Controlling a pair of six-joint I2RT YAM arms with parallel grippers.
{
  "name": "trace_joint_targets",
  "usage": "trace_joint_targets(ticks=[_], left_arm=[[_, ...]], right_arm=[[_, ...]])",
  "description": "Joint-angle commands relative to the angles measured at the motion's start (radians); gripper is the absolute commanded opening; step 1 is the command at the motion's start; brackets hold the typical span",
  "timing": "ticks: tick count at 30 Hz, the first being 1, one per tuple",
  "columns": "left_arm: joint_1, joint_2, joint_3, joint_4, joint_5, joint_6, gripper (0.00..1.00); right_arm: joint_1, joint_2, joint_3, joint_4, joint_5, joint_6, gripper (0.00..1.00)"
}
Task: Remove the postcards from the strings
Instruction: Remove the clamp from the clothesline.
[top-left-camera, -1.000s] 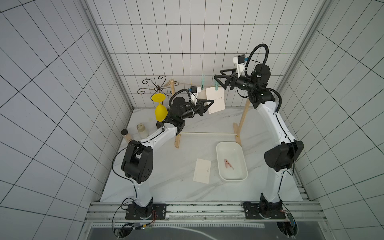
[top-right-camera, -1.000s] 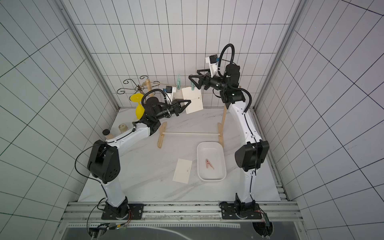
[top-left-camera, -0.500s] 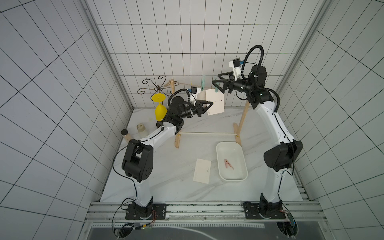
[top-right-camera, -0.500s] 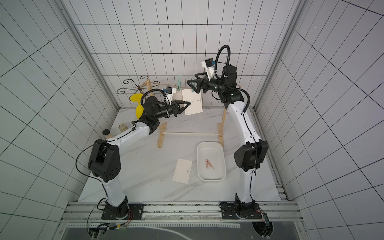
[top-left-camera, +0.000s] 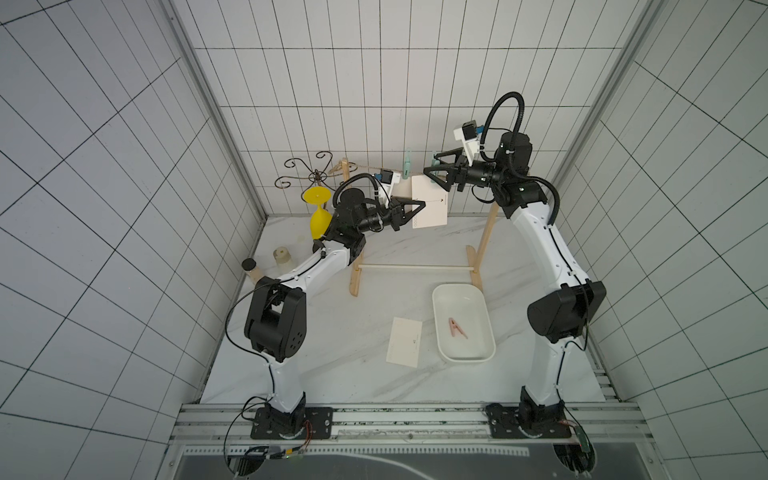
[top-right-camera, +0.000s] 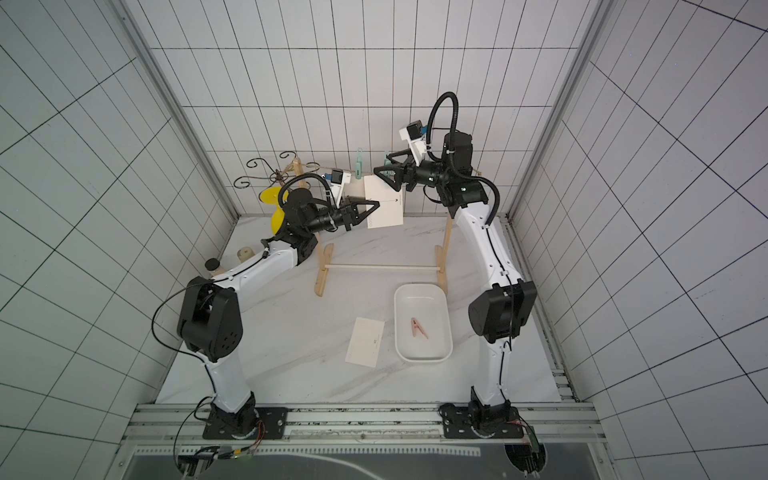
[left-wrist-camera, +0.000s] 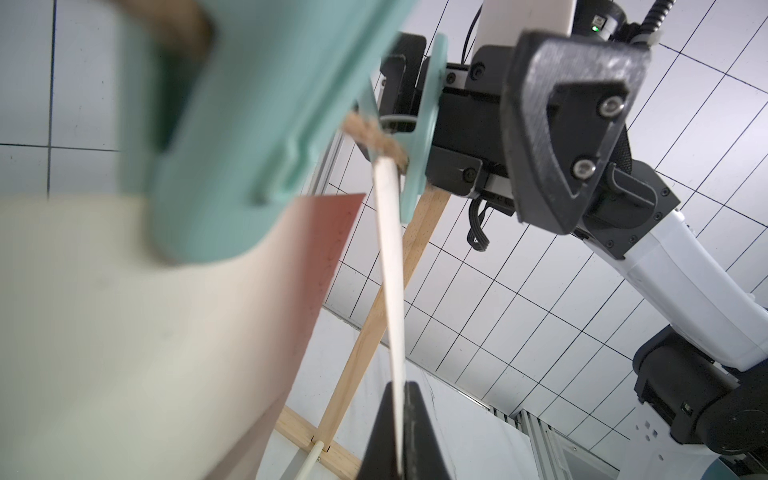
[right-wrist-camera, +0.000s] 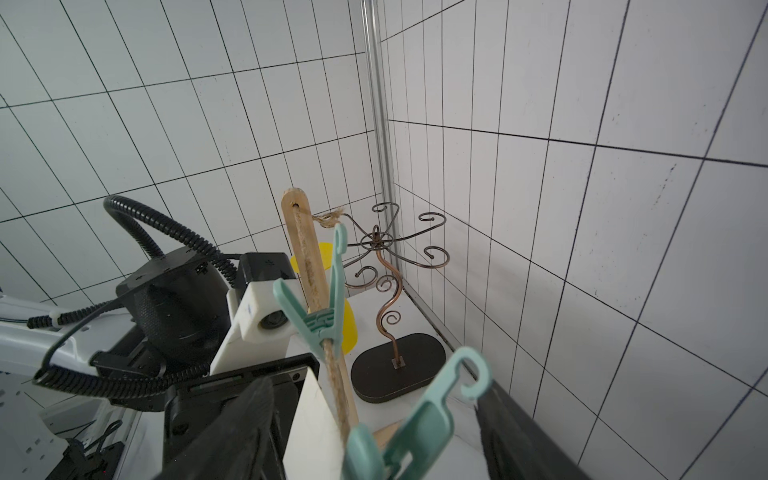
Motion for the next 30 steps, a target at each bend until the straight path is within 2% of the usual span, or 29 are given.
trace_joint_targets(ticks=[1, 13, 22, 30], left_arm=[[0.006, 0.025, 0.029, 0.005, 0.028, -0.015, 0.0], [0.017, 0.03, 0.032, 0.003, 0.054, -0.028, 0.0], [0.022, 0.022, 0.032, 0.003, 0.052, -0.031, 0.0], [0.024, 0.025, 0.033, 0.004, 0.057, -0.042, 0.0]], right_arm=[[0.01, -0.017, 0.053, -0.029, -0.057, -0.036, 0.76], [0.01, -0.023, 0.041, -0.049, -0.092, -0.057, 0.69], [0.011, -0.023, 0.036, -0.057, -0.102, -0.062, 0.7], [0.01, -0.037, 0.024, -0.061, -0.131, -0.073, 0.61]])
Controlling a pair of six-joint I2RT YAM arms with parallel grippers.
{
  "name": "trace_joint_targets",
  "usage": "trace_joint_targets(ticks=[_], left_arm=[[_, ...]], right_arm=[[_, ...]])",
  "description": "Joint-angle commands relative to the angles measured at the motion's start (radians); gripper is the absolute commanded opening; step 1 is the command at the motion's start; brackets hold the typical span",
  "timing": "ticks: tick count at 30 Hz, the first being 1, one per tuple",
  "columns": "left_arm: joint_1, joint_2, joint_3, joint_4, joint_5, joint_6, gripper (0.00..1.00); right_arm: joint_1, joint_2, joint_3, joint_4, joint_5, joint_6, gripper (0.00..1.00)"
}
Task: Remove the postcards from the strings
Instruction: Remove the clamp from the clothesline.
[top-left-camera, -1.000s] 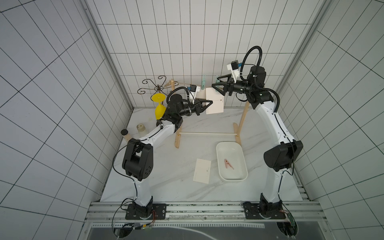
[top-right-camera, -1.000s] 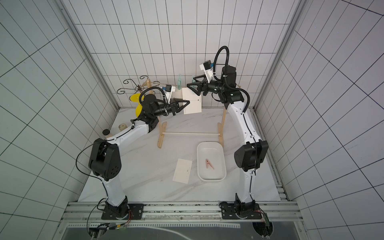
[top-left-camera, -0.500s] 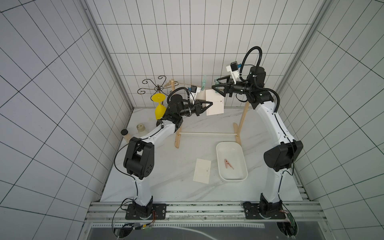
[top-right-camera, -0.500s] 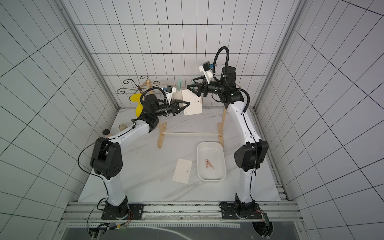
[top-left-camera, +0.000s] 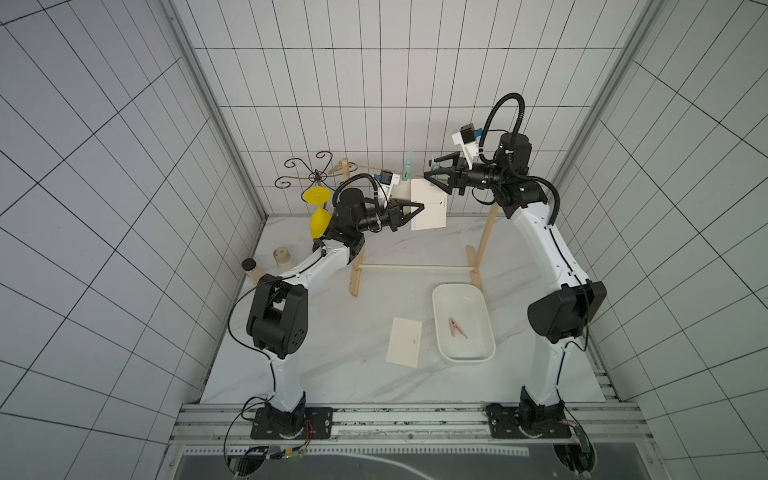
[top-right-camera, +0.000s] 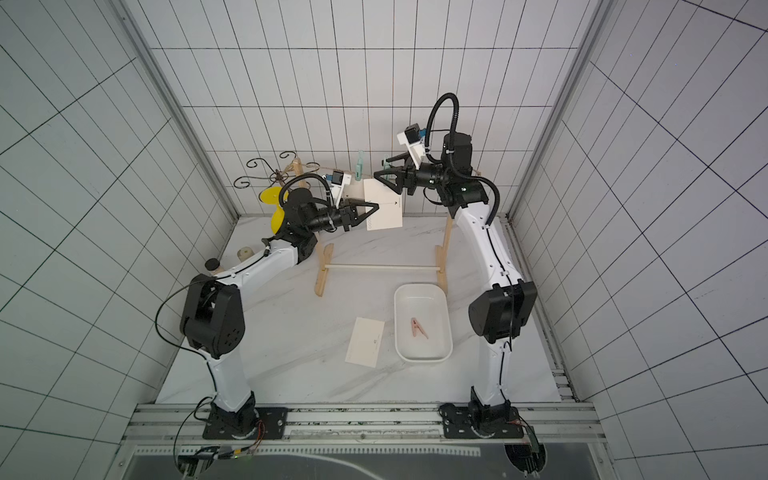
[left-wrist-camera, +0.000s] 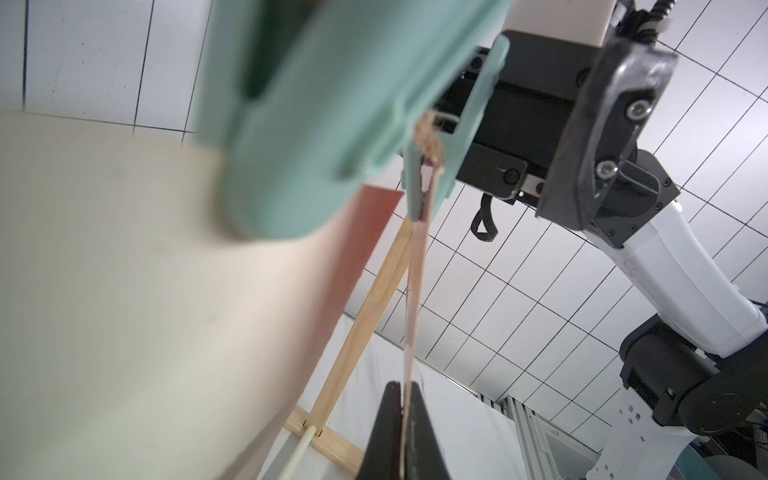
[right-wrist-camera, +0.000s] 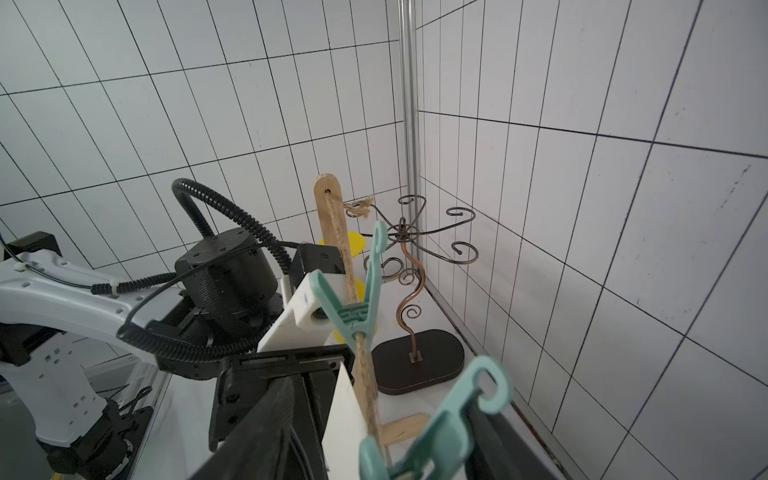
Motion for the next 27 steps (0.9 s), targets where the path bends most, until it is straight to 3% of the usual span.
trace_joint_targets(ticks=[1, 27], left_arm=[[0.008, 0.006, 0.025, 0.007, 0.008, -0.015, 0.0], [0.017, 0.021, 0.034, 0.038, 0.074, -0.07, 0.0]], right_arm=[[0.01, -0.033, 0.024, -0.027, -0.054, -0.025, 0.61], [-0.026, -0.016, 0.021, -0.009, -0.215, 0.003, 0.51]])
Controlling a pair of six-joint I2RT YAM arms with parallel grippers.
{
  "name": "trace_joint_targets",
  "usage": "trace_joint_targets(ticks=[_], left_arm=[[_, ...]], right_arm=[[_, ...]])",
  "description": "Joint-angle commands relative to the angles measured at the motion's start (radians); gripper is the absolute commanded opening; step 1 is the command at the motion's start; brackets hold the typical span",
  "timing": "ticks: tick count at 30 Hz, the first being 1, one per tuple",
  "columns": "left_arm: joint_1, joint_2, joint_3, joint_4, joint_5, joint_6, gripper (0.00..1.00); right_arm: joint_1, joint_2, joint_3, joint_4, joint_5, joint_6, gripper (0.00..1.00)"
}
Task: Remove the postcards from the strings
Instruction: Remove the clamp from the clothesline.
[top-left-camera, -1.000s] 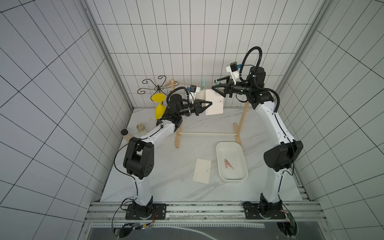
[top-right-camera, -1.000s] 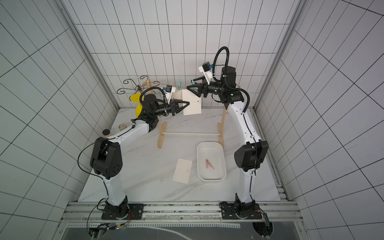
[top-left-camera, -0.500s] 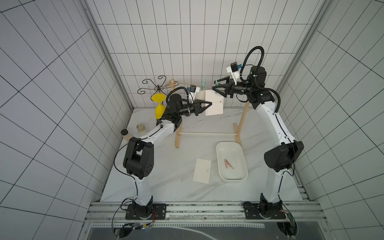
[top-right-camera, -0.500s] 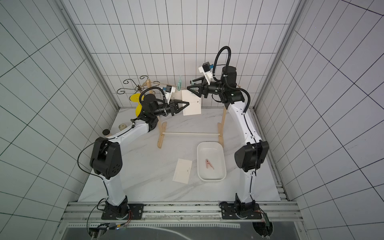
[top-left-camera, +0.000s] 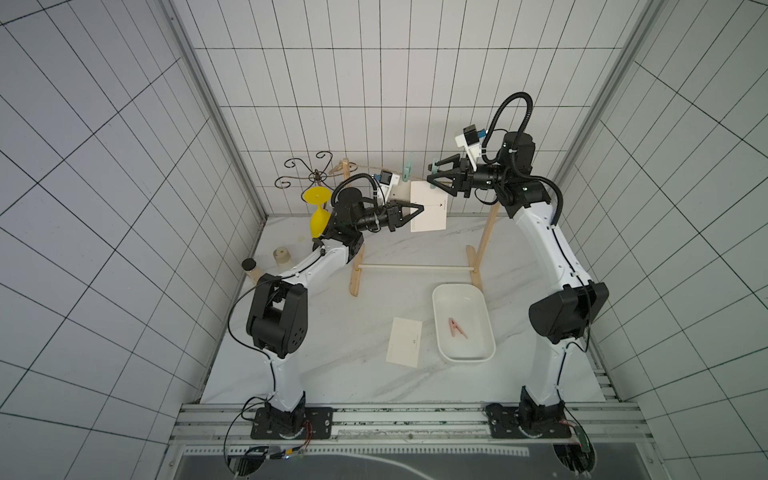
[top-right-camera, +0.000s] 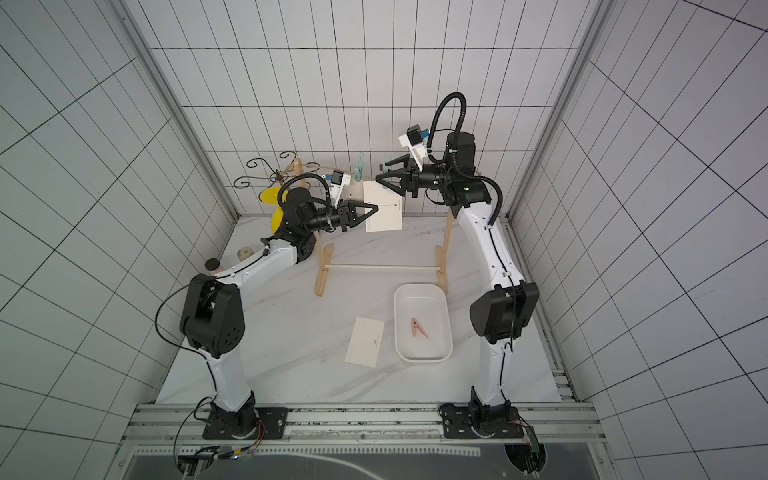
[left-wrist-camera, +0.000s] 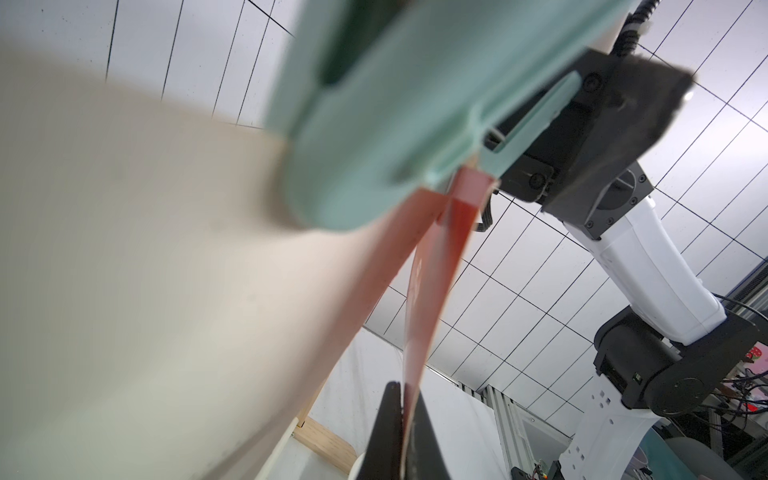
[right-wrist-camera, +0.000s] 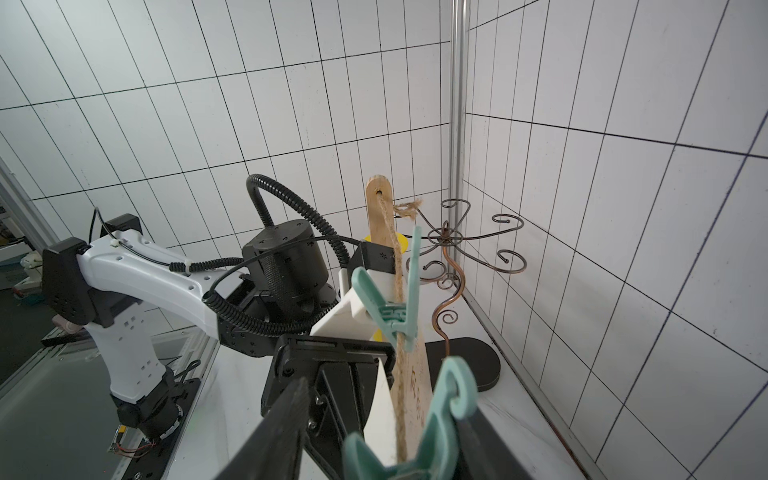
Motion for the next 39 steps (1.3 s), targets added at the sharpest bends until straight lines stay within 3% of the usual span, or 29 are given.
trace_joint_targets(ticks=[1, 17, 19, 22, 29, 39], left_arm=[[0.007, 0.019, 0.034, 0.031, 0.016, -0.022, 0.0], [0.009, 0.024, 0.036, 0.037, 0.024, -0.03, 0.0], [0.009, 0.022, 0.036, 0.036, 0.024, -0.03, 0.0], [0.009, 0.019, 0.034, 0.037, 0.025, -0.03, 0.0], [0.009, 0.01, 0.029, 0.038, 0.027, -0.033, 0.0], [0.001, -0.026, -0.031, 0.04, 0.016, -0.023, 0.0]], right_arm=[[-0.01, -0.01, 0.021, -0.007, -0.069, 0.004, 0.5], [-0.015, 0.002, 0.018, 0.004, -0.085, 0.02, 0.29], [-0.015, 0.004, 0.017, 0.005, -0.093, 0.022, 0.21], [-0.012, 0.005, 0.013, 0.005, -0.089, 0.024, 0.0], [-0.007, 0.0, 0.012, 0.01, -0.056, 0.021, 0.0], [0.015, -0.037, -0.029, 0.123, 0.129, 0.078, 0.0]])
